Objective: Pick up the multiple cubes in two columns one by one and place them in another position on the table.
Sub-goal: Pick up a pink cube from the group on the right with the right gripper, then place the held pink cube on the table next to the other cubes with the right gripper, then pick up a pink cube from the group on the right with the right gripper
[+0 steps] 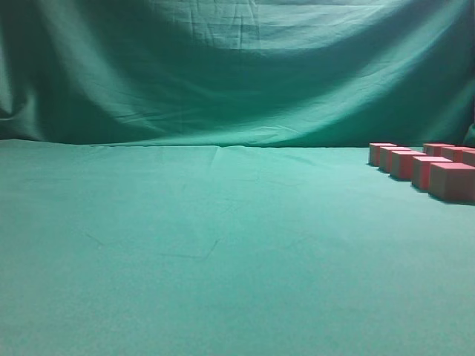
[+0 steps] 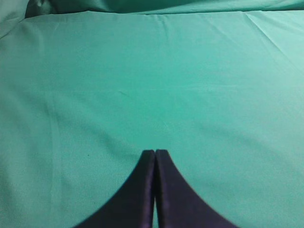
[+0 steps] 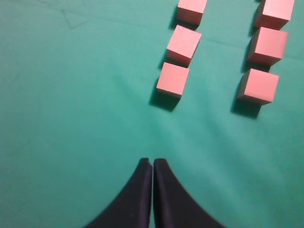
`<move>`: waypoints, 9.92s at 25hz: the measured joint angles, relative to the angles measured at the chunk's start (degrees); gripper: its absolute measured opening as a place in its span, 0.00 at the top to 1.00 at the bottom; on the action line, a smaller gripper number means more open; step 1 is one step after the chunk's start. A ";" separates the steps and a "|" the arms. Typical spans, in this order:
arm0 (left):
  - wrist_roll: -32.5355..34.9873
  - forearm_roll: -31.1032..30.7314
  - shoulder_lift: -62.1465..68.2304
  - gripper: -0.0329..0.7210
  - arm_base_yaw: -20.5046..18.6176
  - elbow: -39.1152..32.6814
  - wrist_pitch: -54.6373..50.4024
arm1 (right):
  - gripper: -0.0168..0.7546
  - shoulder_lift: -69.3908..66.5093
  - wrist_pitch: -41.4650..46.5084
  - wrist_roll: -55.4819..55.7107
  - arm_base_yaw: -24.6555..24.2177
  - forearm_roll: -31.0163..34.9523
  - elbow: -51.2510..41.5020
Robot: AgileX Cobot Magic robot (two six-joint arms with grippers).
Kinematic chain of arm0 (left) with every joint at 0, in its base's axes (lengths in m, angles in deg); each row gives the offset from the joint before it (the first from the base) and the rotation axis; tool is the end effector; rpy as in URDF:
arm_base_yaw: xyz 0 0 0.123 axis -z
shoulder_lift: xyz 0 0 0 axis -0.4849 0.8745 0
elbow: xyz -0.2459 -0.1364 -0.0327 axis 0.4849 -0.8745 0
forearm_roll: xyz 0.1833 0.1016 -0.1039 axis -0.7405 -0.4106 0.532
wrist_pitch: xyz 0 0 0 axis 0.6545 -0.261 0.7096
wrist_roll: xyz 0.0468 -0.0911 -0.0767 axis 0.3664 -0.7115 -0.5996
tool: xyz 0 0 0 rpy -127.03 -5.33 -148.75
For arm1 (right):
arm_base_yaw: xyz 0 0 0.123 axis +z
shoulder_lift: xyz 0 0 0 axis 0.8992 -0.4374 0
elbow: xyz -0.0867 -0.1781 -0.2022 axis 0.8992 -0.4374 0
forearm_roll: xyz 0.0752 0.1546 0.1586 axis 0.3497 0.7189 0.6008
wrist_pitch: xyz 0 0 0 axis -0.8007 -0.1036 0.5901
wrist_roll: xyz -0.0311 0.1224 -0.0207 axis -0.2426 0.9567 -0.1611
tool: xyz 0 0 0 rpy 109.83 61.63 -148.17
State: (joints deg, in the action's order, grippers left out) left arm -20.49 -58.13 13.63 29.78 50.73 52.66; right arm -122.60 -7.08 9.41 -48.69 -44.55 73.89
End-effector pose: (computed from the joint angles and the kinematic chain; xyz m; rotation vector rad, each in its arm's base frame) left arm 0.0724 -0.0001 0.1678 0.0316 1.8329 0.0157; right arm 0.2150 0.0647 0.2591 -0.3396 2.6782 0.1460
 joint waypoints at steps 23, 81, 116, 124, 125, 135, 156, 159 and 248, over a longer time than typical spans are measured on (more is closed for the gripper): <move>0.00 0.00 0.00 0.96 0.00 0.00 0.00 | 0.30 -25.01 -11.07 19.86 2.97 -11.67 6.37; 0.00 0.00 0.00 0.96 0.00 0.00 0.00 | 0.63 -37.70 -4.50 -28.44 13.45 4.70 27.94; 0.00 0.00 0.00 0.96 0.00 0.00 0.00 | 0.63 -50.35 -3.39 -18.08 13.45 -1.01 38.24; 0.00 0.00 0.00 0.96 0.00 0.00 0.00 | 0.63 -51.80 -3.03 -17.39 13.45 -1.03 38.24; 0.00 0.00 0.00 0.96 0.00 0.00 0.00 | 0.63 -51.80 -3.03 -17.26 13.45 -1.15 38.24; 0.00 0.00 0.00 0.96 0.00 0.00 0.00 | 0.63 -51.80 -3.03 -16.12 13.45 -3.26 38.24; 0.00 0.00 0.00 0.96 0.00 0.00 0.00 | 0.25 -52.96 -2.03 -12.52 13.45 -3.31 38.80; 0.00 0.00 0.00 0.96 0.00 0.00 0.00 | 0.19 -53.21 1.23 -12.41 13.45 -3.31 41.16; 0.00 0.00 0.00 0.96 0.00 0.00 0.00 | 0.63 -33.65 -15.63 -0.35 -15.14 -4.41 6.48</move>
State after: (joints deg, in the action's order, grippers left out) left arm -20.49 -58.13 13.63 29.78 50.73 52.66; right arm -156.24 -22.71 9.06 -63.83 -48.97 80.36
